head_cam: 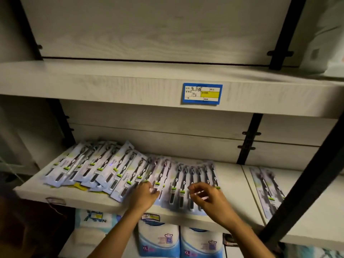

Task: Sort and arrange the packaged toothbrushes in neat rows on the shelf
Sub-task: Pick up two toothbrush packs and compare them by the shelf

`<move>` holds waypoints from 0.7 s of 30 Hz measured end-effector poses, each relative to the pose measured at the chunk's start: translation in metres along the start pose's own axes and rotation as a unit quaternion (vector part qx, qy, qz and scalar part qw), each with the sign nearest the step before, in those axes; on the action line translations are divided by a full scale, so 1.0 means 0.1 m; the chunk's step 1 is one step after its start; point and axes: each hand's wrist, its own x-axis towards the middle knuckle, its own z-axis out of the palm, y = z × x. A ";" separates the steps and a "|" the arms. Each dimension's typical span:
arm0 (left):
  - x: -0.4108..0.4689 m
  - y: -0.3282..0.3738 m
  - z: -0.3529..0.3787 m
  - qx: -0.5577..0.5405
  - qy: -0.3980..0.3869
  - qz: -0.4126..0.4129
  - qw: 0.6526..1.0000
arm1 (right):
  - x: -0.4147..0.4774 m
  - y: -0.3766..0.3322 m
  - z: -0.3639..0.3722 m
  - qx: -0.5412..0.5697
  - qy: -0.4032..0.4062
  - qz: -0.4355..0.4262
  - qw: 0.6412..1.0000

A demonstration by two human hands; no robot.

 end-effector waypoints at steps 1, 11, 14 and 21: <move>0.06 -0.01 -0.01 0.031 0.013 -0.002 0.999 | 0.02 -0.01 0.02 0.001 -0.003 0.005 1.000; 0.45 -0.33 0.08 0.099 -0.005 -0.018 0.995 | 0.24 -0.07 0.15 -0.007 0.000 0.055 0.998; 0.49 -0.35 0.09 0.095 0.003 -0.005 0.995 | 0.28 -0.08 0.20 -0.011 -0.002 0.061 0.998; 0.33 -0.23 -0.15 0.071 0.026 0.053 0.996 | 0.43 -0.09 0.43 0.038 0.010 0.094 0.995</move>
